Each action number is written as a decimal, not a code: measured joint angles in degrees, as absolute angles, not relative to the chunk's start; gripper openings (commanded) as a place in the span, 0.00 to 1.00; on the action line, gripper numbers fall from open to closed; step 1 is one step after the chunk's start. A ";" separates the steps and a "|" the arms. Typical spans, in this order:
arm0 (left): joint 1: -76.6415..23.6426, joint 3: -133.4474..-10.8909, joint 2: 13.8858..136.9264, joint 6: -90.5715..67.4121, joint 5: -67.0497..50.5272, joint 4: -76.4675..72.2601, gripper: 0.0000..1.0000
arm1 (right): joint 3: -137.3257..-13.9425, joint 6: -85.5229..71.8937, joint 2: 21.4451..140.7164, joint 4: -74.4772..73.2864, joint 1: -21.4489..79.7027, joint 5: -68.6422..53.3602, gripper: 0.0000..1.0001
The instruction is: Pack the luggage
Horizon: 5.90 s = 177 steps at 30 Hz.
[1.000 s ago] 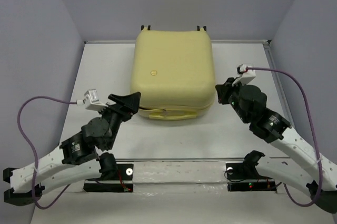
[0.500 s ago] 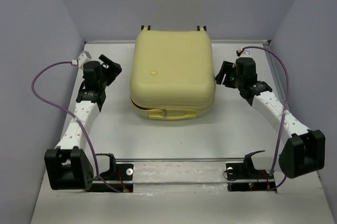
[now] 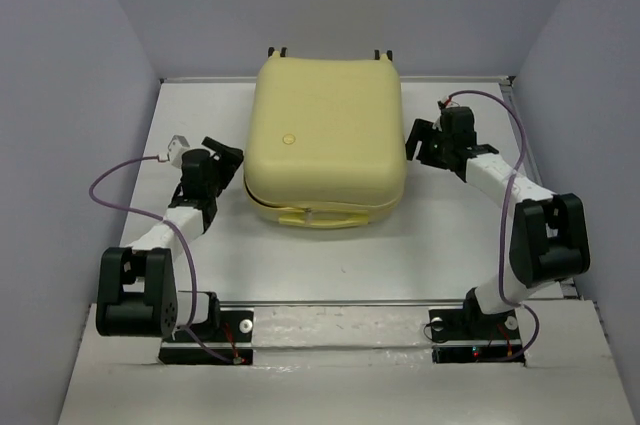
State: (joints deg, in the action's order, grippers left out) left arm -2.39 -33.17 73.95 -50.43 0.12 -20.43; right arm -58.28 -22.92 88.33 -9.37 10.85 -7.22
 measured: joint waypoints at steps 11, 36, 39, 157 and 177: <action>-21.58 -19.40 65.45 -61.91 24.75 -30.48 0.93 | -71.00 -20.18 103.18 -4.58 4.40 -18.39 0.82; -45.43 -40.95 34.92 -46.02 36.21 11.03 0.99 | -95.50 -18.26 112.55 -10.55 5.41 -33.65 0.91; -43.92 -50.52 36.01 -43.48 35.11 8.49 0.99 | -95.44 -18.17 111.77 -11.22 5.76 -34.02 0.91; -13.74 -19.49 12.58 -46.72 -15.29 5.74 0.10 | -14.92 -22.06 50.37 12.58 29.98 -15.79 0.49; -36.10 -15.64 13.19 -47.72 -10.26 6.31 0.06 | -21.71 -9.96 56.84 12.49 29.98 -15.27 0.55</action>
State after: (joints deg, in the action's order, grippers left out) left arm -36.10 -15.64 13.19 -47.72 -10.26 6.31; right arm -21.71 -9.96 56.84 12.49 29.98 -15.27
